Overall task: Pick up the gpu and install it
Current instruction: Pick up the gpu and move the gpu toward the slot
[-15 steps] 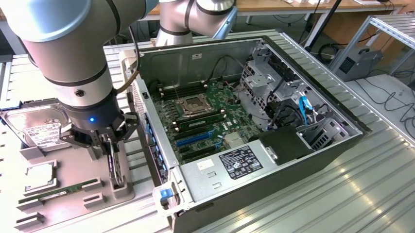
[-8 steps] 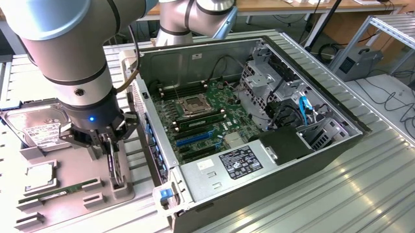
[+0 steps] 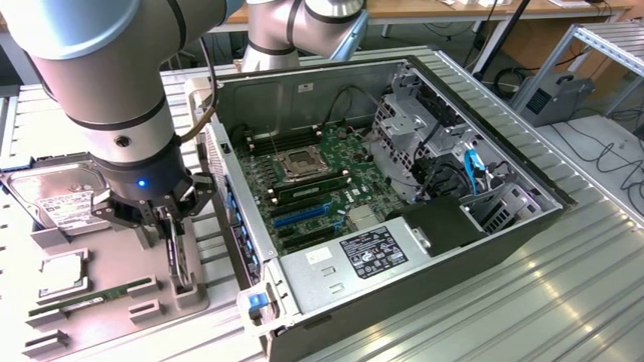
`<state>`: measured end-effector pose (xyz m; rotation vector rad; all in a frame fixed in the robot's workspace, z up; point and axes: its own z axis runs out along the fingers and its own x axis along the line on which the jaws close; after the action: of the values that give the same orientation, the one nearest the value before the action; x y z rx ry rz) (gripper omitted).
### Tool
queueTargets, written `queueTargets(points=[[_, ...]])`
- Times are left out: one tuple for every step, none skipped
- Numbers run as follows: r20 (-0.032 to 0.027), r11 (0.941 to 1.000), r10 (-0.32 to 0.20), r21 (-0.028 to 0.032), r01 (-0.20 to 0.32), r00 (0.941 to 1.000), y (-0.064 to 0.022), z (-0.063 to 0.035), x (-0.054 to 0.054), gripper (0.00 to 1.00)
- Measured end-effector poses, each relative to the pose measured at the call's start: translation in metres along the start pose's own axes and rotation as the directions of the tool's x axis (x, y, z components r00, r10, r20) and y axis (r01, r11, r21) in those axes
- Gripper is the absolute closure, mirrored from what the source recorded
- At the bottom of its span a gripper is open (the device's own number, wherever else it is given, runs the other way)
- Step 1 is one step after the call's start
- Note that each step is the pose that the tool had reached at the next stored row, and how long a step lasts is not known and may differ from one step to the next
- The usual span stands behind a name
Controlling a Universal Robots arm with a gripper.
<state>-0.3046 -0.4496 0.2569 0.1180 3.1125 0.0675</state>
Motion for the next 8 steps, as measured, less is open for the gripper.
queueTargets(points=[[0.0000,1.0000,0.000,0.0000,0.000,1.0000,0.0000,-0.0002,0.0000,0.74],[-0.0001,1.0000,0.000,0.0000,0.000,1.0000,0.0000,-0.0004,0.0000,0.74],[0.0000,1.0000,0.000,0.0000,0.000,1.0000,0.0000,-0.0005,0.0000,0.74],[0.0000,1.0000,0.000,0.0000,0.000,1.0000,0.0000,-0.0009,0.0000,0.74],[0.0000,1.0000,0.000,0.0000,0.000,1.0000,0.0001,-0.0013,0.0000,0.74],[0.0000,1.0000,0.000,0.0000,0.000,1.0000,0.0001,-0.0013,0.0000,0.74],[0.0000,1.0000,0.000,0.0000,0.000,1.0000,0.0001,-0.0013,0.0000,0.74],[0.0000,1.0000,0.000,-0.0001,0.000,1.0000,0.0001,-0.0014,0.0000,0.74]])
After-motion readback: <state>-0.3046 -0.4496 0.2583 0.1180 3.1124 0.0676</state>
